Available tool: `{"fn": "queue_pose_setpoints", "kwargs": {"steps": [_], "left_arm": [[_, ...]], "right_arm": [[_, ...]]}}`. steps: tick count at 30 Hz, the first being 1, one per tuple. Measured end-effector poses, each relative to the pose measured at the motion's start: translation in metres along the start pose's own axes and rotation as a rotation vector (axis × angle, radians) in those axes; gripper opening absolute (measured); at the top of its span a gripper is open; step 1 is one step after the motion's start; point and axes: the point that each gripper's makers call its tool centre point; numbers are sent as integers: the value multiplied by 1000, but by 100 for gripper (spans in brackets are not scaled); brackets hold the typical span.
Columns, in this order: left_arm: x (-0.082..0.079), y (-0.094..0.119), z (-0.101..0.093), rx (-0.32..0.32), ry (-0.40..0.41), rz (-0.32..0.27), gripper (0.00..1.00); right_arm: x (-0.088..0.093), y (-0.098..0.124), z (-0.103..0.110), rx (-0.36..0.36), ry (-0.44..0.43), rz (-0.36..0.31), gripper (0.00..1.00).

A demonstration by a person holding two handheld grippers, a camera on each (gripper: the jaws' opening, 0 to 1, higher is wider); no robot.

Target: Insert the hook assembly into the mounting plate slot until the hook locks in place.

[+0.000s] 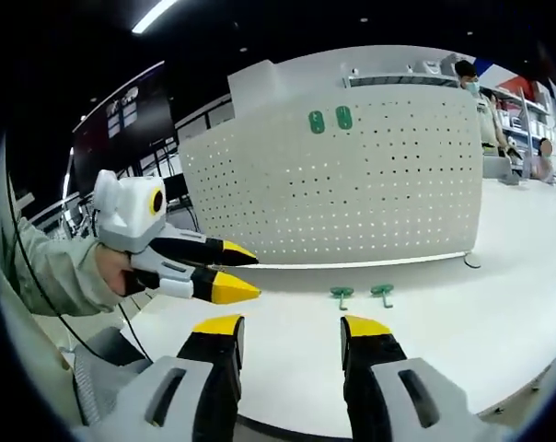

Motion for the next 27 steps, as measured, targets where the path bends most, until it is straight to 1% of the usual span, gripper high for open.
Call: {"fn": "queue_pose_setpoints", "kwargs": {"steps": [1, 3, 6, 11, 14, 18, 22, 27], "left_arm": [[2, -5, 2, 14, -15, 15, 37], [3, -13, 5, 36, -33, 24, 37], [10, -24, 11, 44, -52, 53, 37], [19, -41, 19, 59, -77, 80, 37], [25, -53, 26, 61, -93, 99, 37], [29, -64, 33, 75, -108, 112, 37], [35, -74, 39, 96, -147, 134, 37], [41, -86, 48, 113, -163, 156, 36]], "right_arm": [[-1, 1, -1, 3, -7, -1, 41], [-2, 2, -1, 6, -5, -3, 41], [-3, 4, -3, 10, -2, 0, 40], [-13, 10, -6, 33, -11, -23, 40], [-15, 13, -6, 42, -9, -29, 40], [-16, 17, -7, 56, -7, -31, 40], [-17, 19, -8, 69, -11, -34, 40], [-16, 19, -9, 79, -16, -30, 40]]}}
Point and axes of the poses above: the point that each gripper's makers call its tool centre point, and the gripper's own axes: y roughly backward along the fingers, z roughly to its left, x roughly out of its underside, and after that the axes turned 7 degrees about -z, right-handed
